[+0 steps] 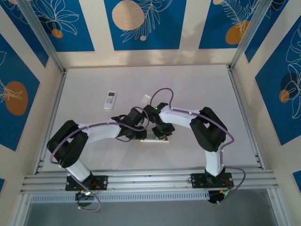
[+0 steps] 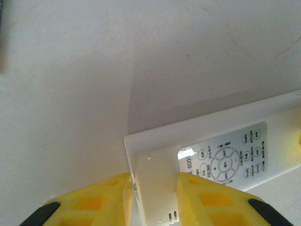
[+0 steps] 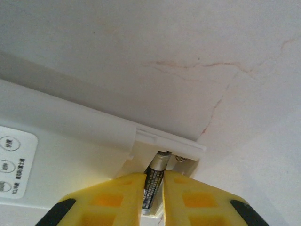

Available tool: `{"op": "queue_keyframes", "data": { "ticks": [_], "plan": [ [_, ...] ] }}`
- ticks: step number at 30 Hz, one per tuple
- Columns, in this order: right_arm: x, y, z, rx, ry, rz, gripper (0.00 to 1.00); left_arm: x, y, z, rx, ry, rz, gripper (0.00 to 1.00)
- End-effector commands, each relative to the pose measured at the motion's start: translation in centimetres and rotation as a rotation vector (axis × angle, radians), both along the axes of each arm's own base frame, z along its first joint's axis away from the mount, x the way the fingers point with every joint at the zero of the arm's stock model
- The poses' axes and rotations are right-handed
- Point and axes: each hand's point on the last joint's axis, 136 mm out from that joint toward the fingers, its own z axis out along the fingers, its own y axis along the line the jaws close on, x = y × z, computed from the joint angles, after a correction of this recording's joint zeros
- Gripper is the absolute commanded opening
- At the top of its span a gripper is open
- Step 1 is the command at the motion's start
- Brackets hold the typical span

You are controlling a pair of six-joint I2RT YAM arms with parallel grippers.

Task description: Load the batteries into the remote control

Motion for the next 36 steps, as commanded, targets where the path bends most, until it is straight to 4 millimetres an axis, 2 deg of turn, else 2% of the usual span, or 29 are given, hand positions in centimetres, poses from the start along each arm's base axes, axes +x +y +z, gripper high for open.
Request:
{"op": "queue_keyframes", "data": {
  "ticks": [1, 7, 13, 16, 20, 26, 31, 34, 36],
  "plan": [
    [-4.2, -6.2, -4.0, -0.293, 0.192, -0.039, 0.2, -0.6, 0.7, -0.2, 0.045, -0.003, -0.017, 0.31],
    [-2.7, -8.3, -3.0, -0.42, 0.117, -0.067, 0.24, -0.6, 0.6, -0.2, 0.041, -0.002, -0.015, 0.31],
    [-2.9, -7.9, -3.8, -0.394, 0.14, -0.069, 0.26, -0.6, 0.8, -0.1, 0.04, -0.006, -0.013, 0.31],
    [-3.2, -8.0, -4.5, -0.41, 0.153, -0.062, 0.22, -0.6, 0.7, 0.0, 0.037, -0.007, -0.013, 0.31],
    [-2.9, -6.9, -4.8, -0.34, 0.162, -0.098, 0.2, -0.6, 0.7, 0.3, 0.035, -0.013, -0.015, 0.31],
    [-2.7, -5.4, -5.2, -0.275, 0.146, -0.12, 0.24, -0.4, 0.7, 0.4, 0.032, -0.018, -0.014, 0.31],
    [-3.1, -3.6, -6.0, -0.234, 0.125, -0.113, 0.19, -0.4, 0.5, 0.5, 0.027, -0.02, -0.017, 0.31],
    [-3.4, -2.5, -6.5, -0.135, 0.13, -0.169, 0.17, -0.4, 0.5, 0.5, 0.031, -0.021, -0.022, 0.31],
    [-3.0, -2.2, -6.1, -0.064, 0.112, -0.216, 0.16, -0.4, 0.6, 0.5, 0.033, -0.024, -0.021, 0.31]
  ]
}}
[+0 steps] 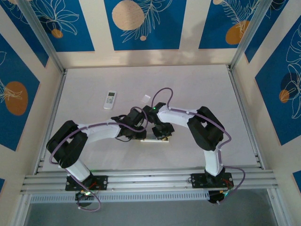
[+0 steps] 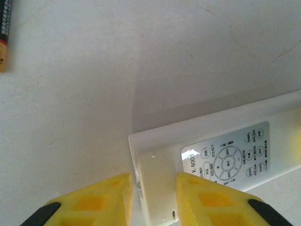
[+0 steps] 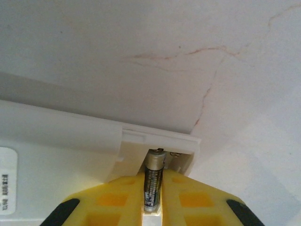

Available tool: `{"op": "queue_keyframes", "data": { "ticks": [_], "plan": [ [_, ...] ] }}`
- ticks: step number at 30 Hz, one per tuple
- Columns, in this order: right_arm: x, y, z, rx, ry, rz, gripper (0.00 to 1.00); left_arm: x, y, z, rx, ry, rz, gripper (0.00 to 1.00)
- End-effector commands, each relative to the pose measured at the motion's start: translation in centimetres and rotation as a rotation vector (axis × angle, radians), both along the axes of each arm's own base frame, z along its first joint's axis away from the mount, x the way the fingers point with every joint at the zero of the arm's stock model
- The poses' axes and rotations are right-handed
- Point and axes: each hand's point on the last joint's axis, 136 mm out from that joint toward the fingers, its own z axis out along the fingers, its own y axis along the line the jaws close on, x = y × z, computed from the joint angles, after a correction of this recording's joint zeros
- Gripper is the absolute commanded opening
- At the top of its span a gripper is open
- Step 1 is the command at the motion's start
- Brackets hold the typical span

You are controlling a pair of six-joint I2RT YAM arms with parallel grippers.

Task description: Load the batteries into the remote control

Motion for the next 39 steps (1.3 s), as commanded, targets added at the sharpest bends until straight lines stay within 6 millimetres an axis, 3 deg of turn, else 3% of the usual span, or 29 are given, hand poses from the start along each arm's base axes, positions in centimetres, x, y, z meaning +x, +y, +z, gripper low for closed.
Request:
{"op": "queue_keyframes", "data": {
  "ticks": [1, 6, 11, 17, 28, 39],
  "plan": [
    [-2.7, -2.0, -5.7, -0.003, 0.116, -0.119, 0.15, -0.5, 0.5, 0.3, 0.029, -0.017, -0.023, 0.31],
    [-1.6, -2.3, -4.3, 0.088, 0.048, -0.176, 0.14, -0.4, 0.3, 0.3, 0.025, -0.015, -0.024, 0.31],
    [-0.4, -3.2, -1.3, 0.111, -0.066, -0.213, 0.13, -0.4, 0.3, 0.3, 0.025, -0.016, -0.022, 0.31],
    [-0.1, -2.8, 1.2, 0.199, -0.139, -0.27, 0.14, -0.4, 0.3, 0.3, 0.023, -0.015, -0.018, 0.31],
    [0.6, -2.9, 1.7, 0.252, -0.203, -0.369, 0.14, -0.5, 0.5, 0.3, 0.025, -0.016, -0.016, 0.31],
    [3.2, -1.5, 2.4, 0.33, -0.308, -0.363, 0.14, -0.5, 0.2, 0.2, 0.018, -0.012, -0.023, 0.31]
  ]
}}
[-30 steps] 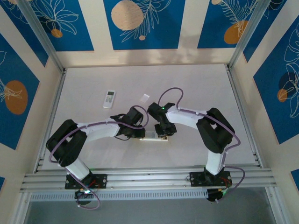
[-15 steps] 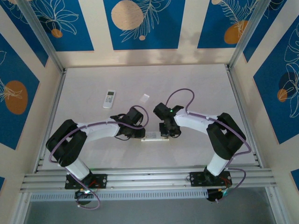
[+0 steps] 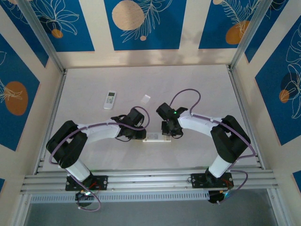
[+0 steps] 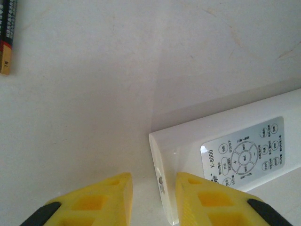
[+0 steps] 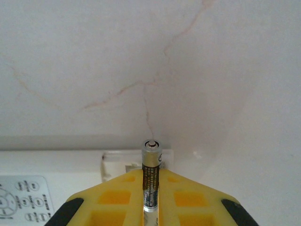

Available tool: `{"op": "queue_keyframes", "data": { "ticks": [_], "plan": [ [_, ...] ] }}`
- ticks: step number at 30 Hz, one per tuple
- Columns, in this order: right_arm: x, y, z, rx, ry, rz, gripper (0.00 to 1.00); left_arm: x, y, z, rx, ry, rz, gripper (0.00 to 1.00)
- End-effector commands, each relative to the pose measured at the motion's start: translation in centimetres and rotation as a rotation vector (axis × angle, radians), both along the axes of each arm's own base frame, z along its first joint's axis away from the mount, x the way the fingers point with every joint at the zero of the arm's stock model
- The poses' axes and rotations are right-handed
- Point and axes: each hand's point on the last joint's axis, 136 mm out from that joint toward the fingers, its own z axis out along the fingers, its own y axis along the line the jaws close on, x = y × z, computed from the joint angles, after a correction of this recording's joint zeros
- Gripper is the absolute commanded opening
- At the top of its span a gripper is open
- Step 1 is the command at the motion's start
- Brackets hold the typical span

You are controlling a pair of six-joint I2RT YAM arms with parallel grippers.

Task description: Load the batteries into the remote control

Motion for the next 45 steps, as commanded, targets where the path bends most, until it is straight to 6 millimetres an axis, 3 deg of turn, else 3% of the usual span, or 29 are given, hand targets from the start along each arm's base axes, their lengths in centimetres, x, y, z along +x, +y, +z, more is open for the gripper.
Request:
{"op": "queue_keyframes", "data": {
  "ticks": [1, 12, 23, 37, 42, 45],
  "plan": [
    [0.7, -0.3, 0.2, 0.0, -0.049, -0.018, 0.14, -0.6, 0.2, 0.1, 0.015, -0.002, -0.019, 0.31],
    [-2.1, 0.0, -1.6, -0.025, 0.034, -0.001, 0.14, -0.5, 0.1, 0.2, 0.01, -0.006, -0.015, 0.31],
    [-4.0, 0.2, -1.5, -0.018, 0.117, -0.062, 0.2, -0.5, -0.1, 0.3, 0.003, -0.006, -0.015, 0.31],
    [-1.5, 0.6, 2.7, 0.041, 0.046, -0.058, 0.29, -0.5, -0.2, 0.4, -0.001, -0.006, -0.02, 0.3],
    [-0.5, -0.1, 2.7, 0.05, 0.025, -0.079, 0.28, -0.4, -1.3, 1.4, -0.071, -0.027, -0.038, 0.29],
    [-0.2, 0.5, 2.3, 0.086, 0.035, -0.07, 0.27, -0.3, -2.1, 2.2, -0.136, -0.04, -0.035, 0.37]
  ]
}}
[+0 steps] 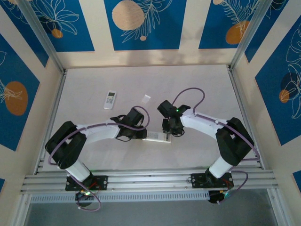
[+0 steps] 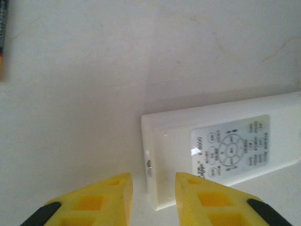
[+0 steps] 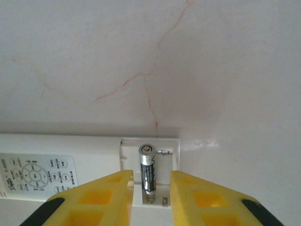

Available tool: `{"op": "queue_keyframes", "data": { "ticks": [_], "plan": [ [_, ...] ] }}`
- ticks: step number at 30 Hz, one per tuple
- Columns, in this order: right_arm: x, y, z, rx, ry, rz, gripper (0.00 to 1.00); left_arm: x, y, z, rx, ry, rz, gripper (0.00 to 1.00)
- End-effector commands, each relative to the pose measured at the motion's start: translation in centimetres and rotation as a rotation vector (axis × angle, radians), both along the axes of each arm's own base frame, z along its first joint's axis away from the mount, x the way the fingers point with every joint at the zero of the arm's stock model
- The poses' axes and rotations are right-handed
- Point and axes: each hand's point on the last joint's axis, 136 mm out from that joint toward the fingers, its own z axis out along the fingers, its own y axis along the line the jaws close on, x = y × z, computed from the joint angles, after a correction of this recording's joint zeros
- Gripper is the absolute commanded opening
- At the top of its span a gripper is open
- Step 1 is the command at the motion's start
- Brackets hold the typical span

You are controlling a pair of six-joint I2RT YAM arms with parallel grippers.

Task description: Load the batteries into the remote control

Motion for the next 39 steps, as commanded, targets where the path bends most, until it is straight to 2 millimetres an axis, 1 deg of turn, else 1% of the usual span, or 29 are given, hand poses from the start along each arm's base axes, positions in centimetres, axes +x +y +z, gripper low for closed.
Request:
{"op": "queue_keyframes", "data": {
  "ticks": [1, 4, 8, 12, 19, 25, 29, 33, 39],
  "plan": [
    [0.2, 0.8, 0.1, 0.045, 0.01, 0.018, 0.27, -0.3, -1.4, 1.6, -0.093, -0.026, -0.022, 0.38],
    [0.2, 1.1, -0.4, 0.05, 0.024, 0.02, 0.25, -0.2, -1.6, 1.6, -0.1, -0.027, -0.019, 0.43],
    [-0.3, 0.9, -1.3, 0.045, 0.046, 0.016, 0.24, -0.5, -1.8, 1.0, -0.1, -0.005, -0.027, 0.55],
    [-0.7, 0.8, -2.0, 0.045, 0.06, 0.011, 0.23, -0.5, -1.7, 0.3, -0.086, 0.008, -0.024, 0.56],
    [-1.1, 0.6, -2.5, 0.034, 0.079, 0.009, 0.21, -0.9, -2.1, -0.8, -0.07, 0.039, -0.05, 0.5],
    [-1.6, 0.2, -2.7, 0.026, 0.089, 0.002, 0.19, -1.1, -2.3, -1.0, -0.057, 0.046, -0.062, 0.44],
    [-2.1, 0.0, -3.0, 0.017, 0.104, -0.01, 0.18, -1.1, -2.1, -1.3, -0.044, 0.052, -0.051, 0.41],
    [-2.7, 0.0, -3.3, 0.016, 0.119, -0.025, 0.16, -1.2, -2.0, -1.4, -0.042, 0.056, -0.045, 0.39],
    [-3.3, 0.6, -3.5, 0.03, 0.136, -0.028, 0.14, -1.3, -1.9, -1.5, -0.037, 0.055, -0.04, 0.38]
  ]
}}
